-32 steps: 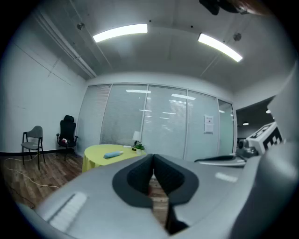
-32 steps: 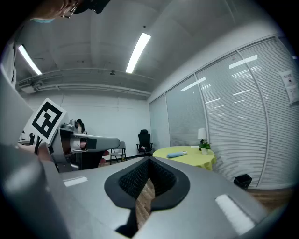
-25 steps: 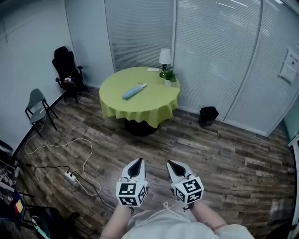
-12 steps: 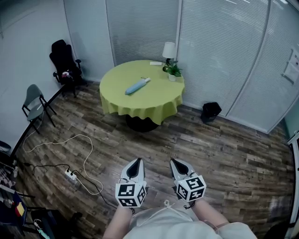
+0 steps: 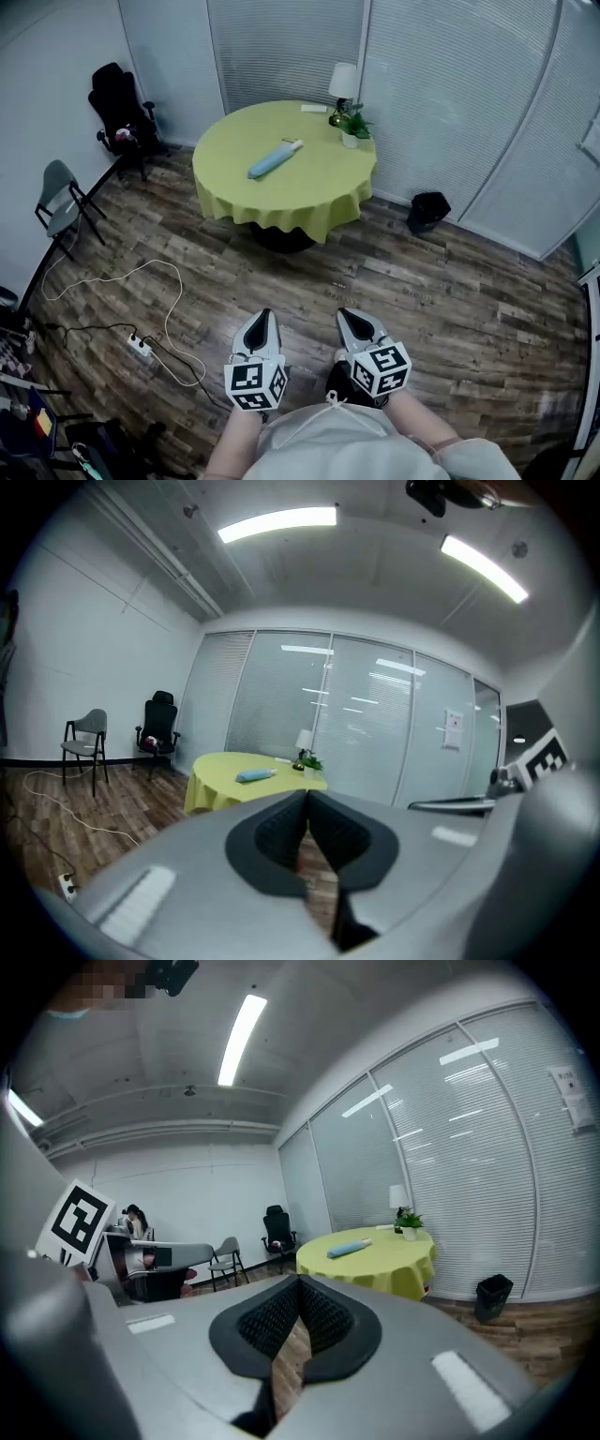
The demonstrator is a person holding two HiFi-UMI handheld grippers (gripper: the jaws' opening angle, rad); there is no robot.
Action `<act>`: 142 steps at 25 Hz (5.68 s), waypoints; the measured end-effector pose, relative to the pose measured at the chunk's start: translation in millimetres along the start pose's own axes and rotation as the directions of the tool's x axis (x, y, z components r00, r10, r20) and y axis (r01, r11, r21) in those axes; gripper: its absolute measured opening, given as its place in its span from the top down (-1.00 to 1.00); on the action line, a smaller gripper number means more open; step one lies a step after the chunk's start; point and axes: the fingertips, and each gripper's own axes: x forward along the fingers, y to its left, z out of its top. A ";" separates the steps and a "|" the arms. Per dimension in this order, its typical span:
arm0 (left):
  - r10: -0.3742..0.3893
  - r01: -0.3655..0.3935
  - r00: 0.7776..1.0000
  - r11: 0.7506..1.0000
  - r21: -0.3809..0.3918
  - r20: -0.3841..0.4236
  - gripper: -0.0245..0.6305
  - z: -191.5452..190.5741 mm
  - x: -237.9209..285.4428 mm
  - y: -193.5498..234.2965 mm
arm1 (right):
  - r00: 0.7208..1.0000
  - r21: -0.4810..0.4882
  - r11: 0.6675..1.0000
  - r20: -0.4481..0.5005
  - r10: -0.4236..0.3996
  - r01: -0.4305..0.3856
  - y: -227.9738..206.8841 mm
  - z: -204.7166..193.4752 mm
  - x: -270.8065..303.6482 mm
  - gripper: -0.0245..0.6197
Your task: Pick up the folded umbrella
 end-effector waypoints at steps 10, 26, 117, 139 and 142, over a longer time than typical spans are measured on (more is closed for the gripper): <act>0.127 -0.127 0.992 0.992 0.016 0.019 0.90 30.1 141.3 -20.4 | 0.990 -0.044 0.989 -0.012 0.143 -0.143 -116.6 53.1 100.8 0.93; 0.149 -0.148 0.988 0.989 0.021 -0.044 0.91 29.4 335.5 -44.0 | 0.990 -0.019 0.992 -0.068 0.127 -0.128 -290.2 79.4 216.4 0.93; 0.007 0.392 0.481 0.892 0.223 -0.877 0.02 -113.8 876.3 280.5 | 0.886 0.034 0.970 -0.401 0.234 -0.241 -450.0 123.4 790.8 0.93; -0.030 0.173 0.855 0.958 0.230 -0.518 0.06 46.9 832.8 231.9 | 0.941 0.010 0.982 -0.286 0.182 -0.187 -428.6 165.1 726.5 0.93; -0.048 0.129 0.922 0.974 0.187 -0.384 0.06 85.2 820.2 224.1 | 0.947 0.015 0.983 -0.263 0.183 -0.185 -421.3 173.4 725.0 0.92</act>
